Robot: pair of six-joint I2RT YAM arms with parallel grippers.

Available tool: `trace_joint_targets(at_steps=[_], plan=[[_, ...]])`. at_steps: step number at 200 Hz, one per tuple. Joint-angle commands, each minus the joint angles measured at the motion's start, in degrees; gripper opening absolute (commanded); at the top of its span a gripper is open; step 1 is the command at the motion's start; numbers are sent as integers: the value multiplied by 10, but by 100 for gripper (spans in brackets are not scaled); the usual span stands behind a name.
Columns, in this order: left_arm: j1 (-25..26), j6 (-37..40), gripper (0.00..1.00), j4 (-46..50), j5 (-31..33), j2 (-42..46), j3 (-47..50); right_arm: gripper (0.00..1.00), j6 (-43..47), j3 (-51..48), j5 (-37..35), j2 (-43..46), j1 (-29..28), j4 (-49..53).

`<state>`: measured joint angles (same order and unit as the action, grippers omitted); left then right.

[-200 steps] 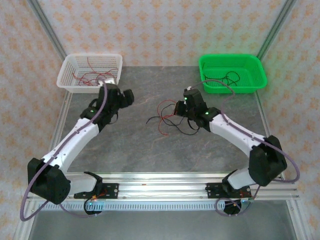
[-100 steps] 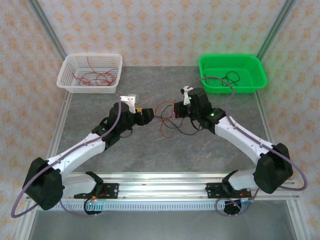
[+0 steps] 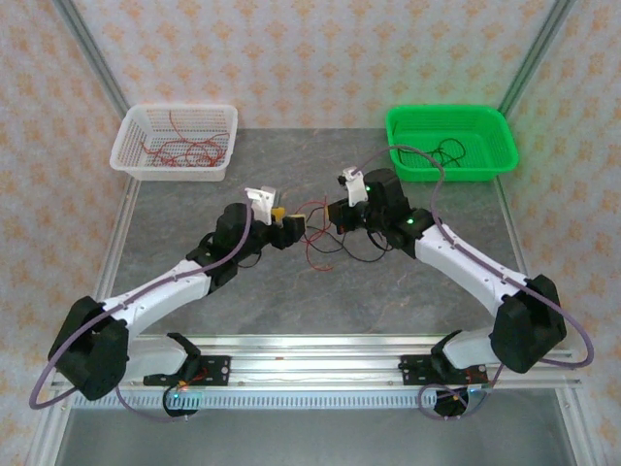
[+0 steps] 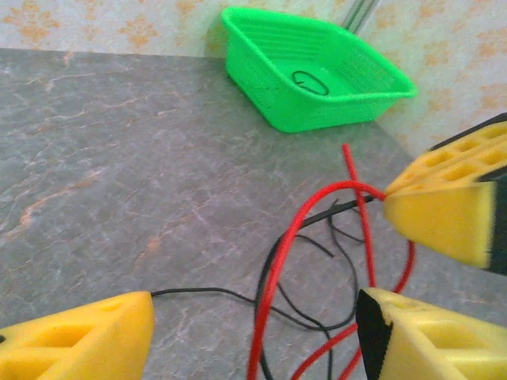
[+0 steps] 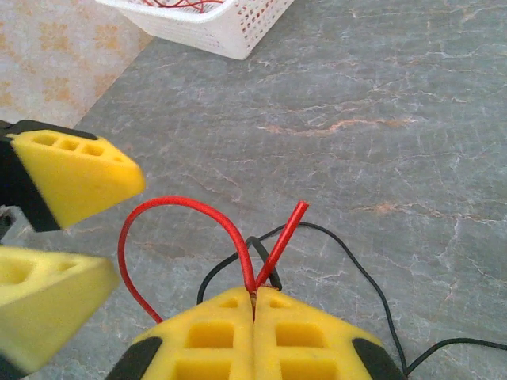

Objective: Untangle the cables

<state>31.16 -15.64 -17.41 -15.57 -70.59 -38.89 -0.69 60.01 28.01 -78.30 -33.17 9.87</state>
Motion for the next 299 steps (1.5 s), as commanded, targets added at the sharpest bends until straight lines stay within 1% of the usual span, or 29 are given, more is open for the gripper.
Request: trace_joint_targets(at_steps=[1, 11, 20, 26, 34, 45, 55, 72, 90, 109, 117, 129, 135, 156, 174, 203, 215, 225, 233, 247, 266, 299], plan=[[6, 40, 66, -10, 39, -16, -25, 0, 21, 16, 16, 5, 3, -6], [8, 42, 62, -9, 42, -24, -29, 0, 19, 14, 15, 8, 3, -6], [10, 42, 57, -10, 42, -29, -32, 0, 19, 10, 15, 10, 3, -8], [12, 41, 52, -13, 42, -30, -33, 0, 18, 8, 14, 12, 3, -10], [17, 40, 43, -19, 42, -31, -33, 0, 17, 4, 12, 13, 3, -12], [22, 37, 28, -28, 42, -31, -32, 0, 11, -2, 7, 13, 3, -16], [26, 33, 0, -34, 45, -31, -33, 0, 1, -9, 0, 14, 3, -23], [32, 18, 0, -51, 50, -23, -23, 0, -38, -23, -22, 10, 3, -36], [35, -8, 0, -68, 66, -3, -7, 0, -105, -45, -55, 2, 3, -51], [35, -30, 0, -54, 86, 15, -8, 9, -172, -68, -100, -8, 3, -55], [35, -37, 0, -39, 93, 20, -16, 16, -193, -79, -110, -8, 3, -58], [35, -46, 0, -17, 100, 22, -28, 23, -221, -99, -118, -4, 3, -71], [36, -50, 0, -6, 104, 20, -34, 27, -234, -110, -118, 1, 3, -78], [36, -74, 0, 20, 116, 14, -50, 37, -273, -145, -113, 22, 3, -109], [36, -103, 0, 40, 125, 3, -66, 42, -293, -168, -99, 43, 2, -129], [36, -146, 0, 77, 133, -18, -95, 49, -323, -189, -84, 88, -5, -133], [36, -167, 0, 91, 141, -23, -103, 55, -339, -194, -74, 104, -12, -141], [36, -176, 0, 106, 143, -27, -112, 59, -355, -198, -68, 134, -15, -147], [36, -202, 0, 119, 144, -32, -120, 63, -367, -200, -64, 146, -18, -152], [36, -225, 0, 134, 138, -40, -129, 66, -389, -196, -63, 158, -22, -154], [36, -257, 0, 138, 121, -45, -131, 67, -432, -196, -70, 163, -26, -169], [36, -314, 0, 120, 106, -31, -109, 68, -533, -223, -87, 160, -33, -241]])
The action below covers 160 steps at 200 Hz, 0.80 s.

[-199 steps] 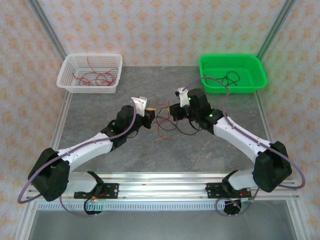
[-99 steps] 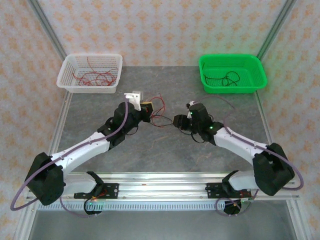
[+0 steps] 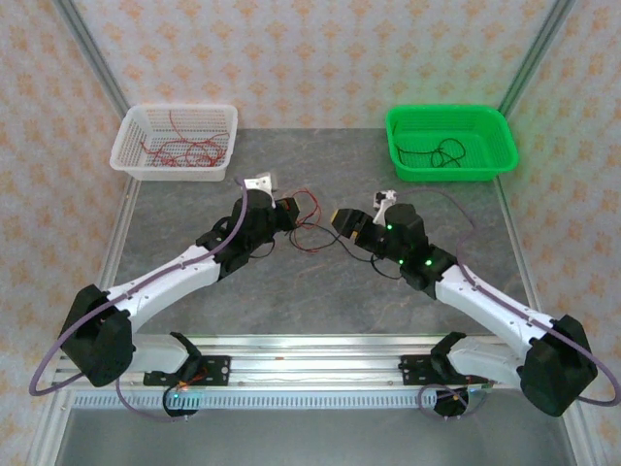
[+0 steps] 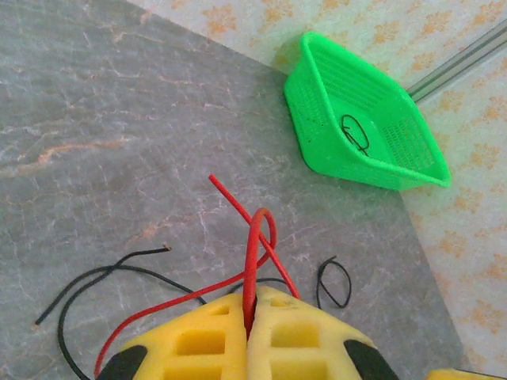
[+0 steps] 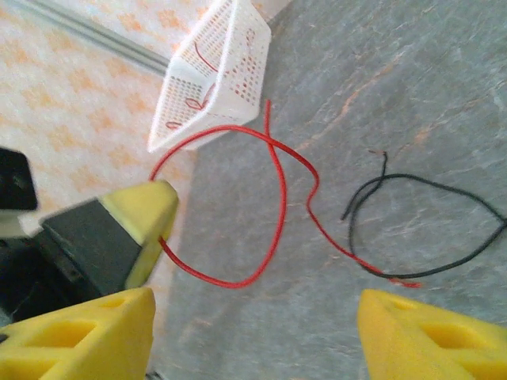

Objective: Untangle the cables

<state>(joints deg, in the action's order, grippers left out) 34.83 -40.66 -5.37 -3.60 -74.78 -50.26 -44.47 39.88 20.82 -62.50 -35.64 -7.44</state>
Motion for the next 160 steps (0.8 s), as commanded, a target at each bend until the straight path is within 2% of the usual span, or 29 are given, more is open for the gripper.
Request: trace_joint_targets(at_steps=[1, 24, 77, 160], plan=[[-1, -65, 0, -1, -14, 11, 5, 68, -99, -23, -15, 2, -8, -71], [-1, -100, 0, -20, -29, 31, 22, 68, -132, -27, -23, -12, -15, -104], [-1, -140, 0, -40, -44, 76, 48, 60, -129, 2, -10, -78, -22, -120], [-1, -152, 0, -39, -64, 95, 72, 53, -107, 40, 12, -121, -23, -135]])
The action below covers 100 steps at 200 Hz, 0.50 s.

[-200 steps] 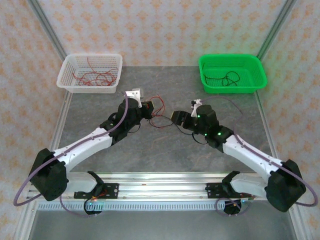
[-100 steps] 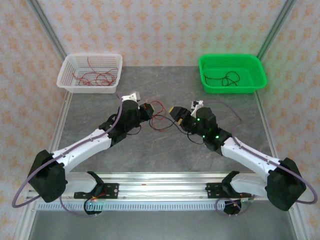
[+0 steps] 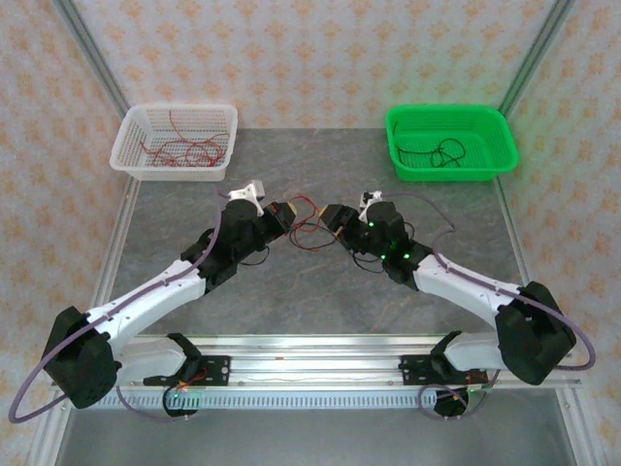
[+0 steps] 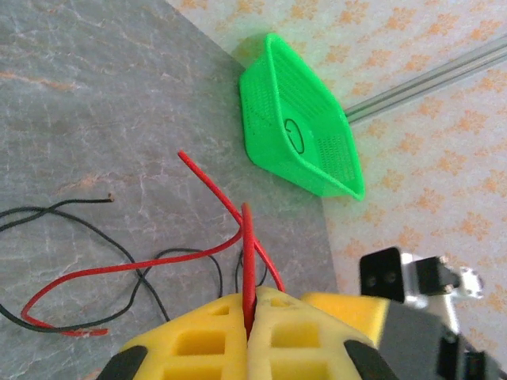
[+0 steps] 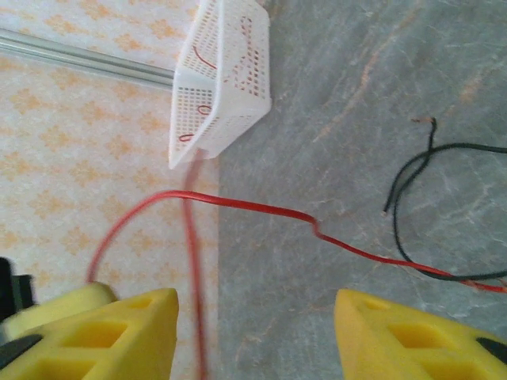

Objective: Untangle the cables

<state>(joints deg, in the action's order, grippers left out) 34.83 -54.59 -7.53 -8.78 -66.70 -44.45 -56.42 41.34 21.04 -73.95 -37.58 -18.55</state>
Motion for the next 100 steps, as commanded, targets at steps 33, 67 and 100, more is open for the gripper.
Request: trace_joint_targets(at_steps=[33, 67, 100], plan=[[0, -17, 0, -23, -13, 18, 18, 50, 10, 29, 24, -20, -3, -33], [-1, -17, 0, -24, -13, 23, 15, 46, 9, 28, 29, -24, -5, -35], [0, -19, 0, -27, -13, 25, 16, 40, 9, 29, 32, -25, -6, -37]])
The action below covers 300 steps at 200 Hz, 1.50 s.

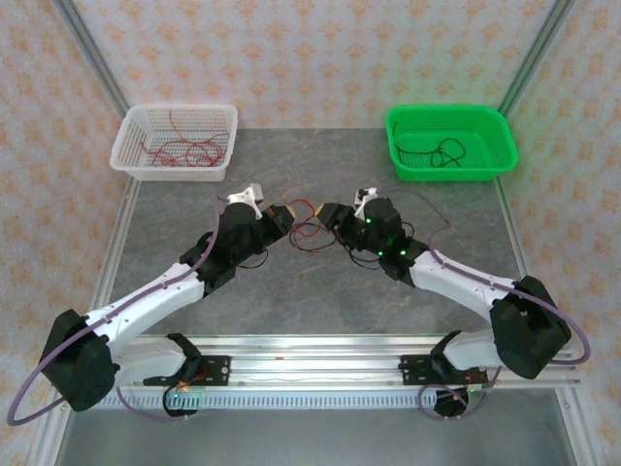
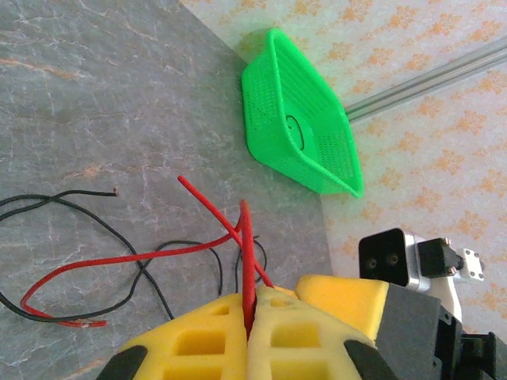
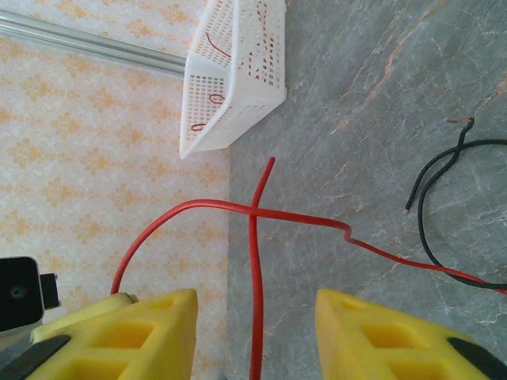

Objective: Untangle the cables

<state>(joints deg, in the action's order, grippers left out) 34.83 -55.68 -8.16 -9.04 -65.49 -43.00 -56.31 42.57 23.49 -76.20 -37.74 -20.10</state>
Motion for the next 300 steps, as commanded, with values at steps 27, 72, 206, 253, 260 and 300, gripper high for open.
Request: trace_joint_targets(at_steps=[27, 72, 206, 253, 260, 300], plan=[[0, -12, 0, -25, -12, 15, 6, 35, 9, 19, 12, -6, -7, -22], [0, -12, 0, -25, -9, 22, 11, 0, 16, 23, 2, 0, -8, -16], [0, 226, 65, 67, 22, 65, -82, 0, 681, 301, -79, 100, -8, 385], [4, 376, 71, -13, -65, 102, -83, 0, 759, 317, -67, 123, -7, 299], [8, 405, 72, -24, -68, 106, -79, 0, 762, 332, -55, 118, -5, 303], [49, 577, 74, -115, -4, 114, -31, 0, 784, 418, -2, 75, -3, 359]])
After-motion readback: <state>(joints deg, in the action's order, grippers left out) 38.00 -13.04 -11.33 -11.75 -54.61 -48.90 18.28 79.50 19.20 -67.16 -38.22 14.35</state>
